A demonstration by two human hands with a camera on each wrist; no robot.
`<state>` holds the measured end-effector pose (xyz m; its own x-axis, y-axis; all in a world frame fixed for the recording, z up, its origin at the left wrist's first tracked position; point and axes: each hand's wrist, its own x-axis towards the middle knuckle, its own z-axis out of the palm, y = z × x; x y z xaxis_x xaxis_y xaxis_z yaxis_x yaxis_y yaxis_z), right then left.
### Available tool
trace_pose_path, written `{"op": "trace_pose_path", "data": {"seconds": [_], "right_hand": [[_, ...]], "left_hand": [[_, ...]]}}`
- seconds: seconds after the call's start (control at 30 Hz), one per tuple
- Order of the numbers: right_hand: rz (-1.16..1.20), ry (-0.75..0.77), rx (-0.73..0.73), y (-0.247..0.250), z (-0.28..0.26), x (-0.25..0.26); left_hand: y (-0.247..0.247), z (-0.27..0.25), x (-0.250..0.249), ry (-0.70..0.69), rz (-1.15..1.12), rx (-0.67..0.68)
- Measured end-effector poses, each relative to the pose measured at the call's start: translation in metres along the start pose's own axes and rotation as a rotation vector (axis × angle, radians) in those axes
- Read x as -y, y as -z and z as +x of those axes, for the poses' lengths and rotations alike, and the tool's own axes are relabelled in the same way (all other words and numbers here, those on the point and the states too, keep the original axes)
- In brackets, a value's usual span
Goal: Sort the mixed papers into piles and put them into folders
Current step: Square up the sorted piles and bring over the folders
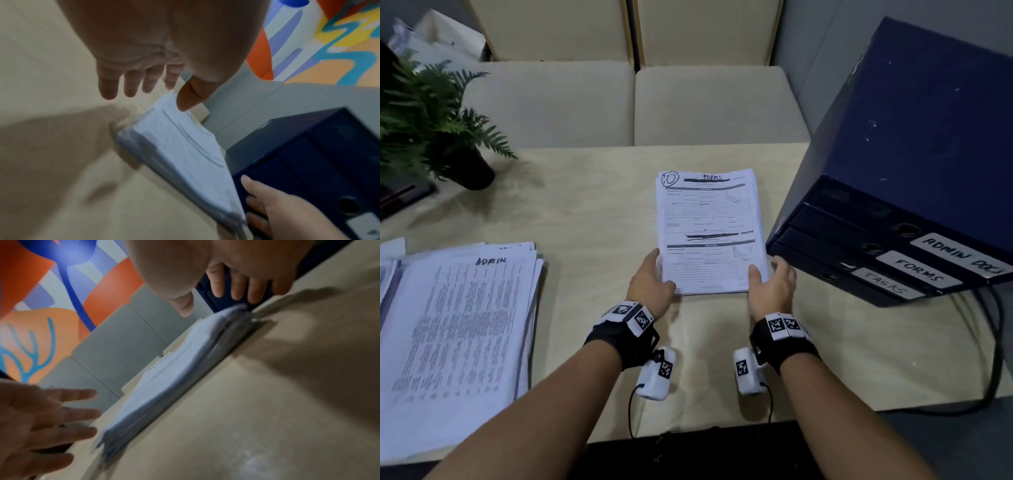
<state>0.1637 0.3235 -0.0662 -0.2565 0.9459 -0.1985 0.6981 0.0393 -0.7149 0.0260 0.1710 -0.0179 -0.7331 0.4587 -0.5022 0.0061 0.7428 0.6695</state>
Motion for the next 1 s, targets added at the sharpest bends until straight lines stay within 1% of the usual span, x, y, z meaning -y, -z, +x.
{"op": "trace_pose_path", "data": {"seconds": [0.07, 0.1, 0.13, 0.2, 0.27, 0.37, 0.43, 0.53, 0.6, 0.67, 0.7, 0.77, 0.87, 0.9, 1.0], "right_hand": [[-0.055, 0.043, -0.059, 0.004, -0.007, 0.007], [-0.053, 0.08, -0.054, 0.004, -0.014, 0.015], [-0.031, 0.126, -0.018, 0.003, -0.02, 0.023], [0.012, 0.204, 0.113, -0.007, -0.04, 0.046], [0.019, 0.248, 0.262, -0.024, -0.062, 0.072], [-0.04, 0.317, 0.454, -0.061, -0.105, 0.107], [-0.087, 0.328, 0.549, -0.087, -0.132, 0.124], [-0.127, 0.253, 0.64, -0.131, -0.18, 0.141], [-0.15, 0.189, 0.689, -0.157, -0.208, 0.146], [-0.186, 0.117, 0.729, -0.185, -0.236, 0.152], [-0.209, 0.095, 0.727, -0.193, -0.246, 0.154], [-0.228, 0.062, 0.701, -0.21, -0.261, 0.162], [-0.187, -0.02, 0.679, -0.227, -0.272, 0.171], [-0.187, -0.032, 0.669, -0.231, -0.275, 0.175], [-0.151, -0.138, 0.678, -0.235, -0.275, 0.185]], "left_hand": [[0.014, -0.006, 0.007, -0.024, 0.003, -0.02], [0.024, -0.01, 0.011, -0.045, -0.001, -0.038], [0.035, -0.012, 0.015, -0.069, -0.003, -0.053], [0.062, -0.02, 0.026, -0.12, -0.015, -0.076], [0.09, -0.026, 0.038, -0.145, -0.046, -0.097], [0.138, -0.036, 0.072, -0.136, -0.048, -0.163], [0.171, -0.039, 0.101, -0.105, -0.006, -0.203], [0.222, -0.047, 0.161, -0.001, 0.106, -0.232], [0.243, -0.051, 0.201, 0.076, 0.181, -0.248], [0.258, -0.056, 0.236, 0.134, 0.258, -0.216], [0.259, -0.057, 0.247, 0.152, 0.302, -0.187], [0.26, -0.059, 0.264, 0.153, 0.361, -0.129], [0.26, -0.059, 0.277, 0.124, 0.326, -0.05], [0.262, -0.058, 0.279, 0.118, 0.315, -0.03], [0.265, -0.056, 0.281, 0.113, 0.297, -0.005]]}}
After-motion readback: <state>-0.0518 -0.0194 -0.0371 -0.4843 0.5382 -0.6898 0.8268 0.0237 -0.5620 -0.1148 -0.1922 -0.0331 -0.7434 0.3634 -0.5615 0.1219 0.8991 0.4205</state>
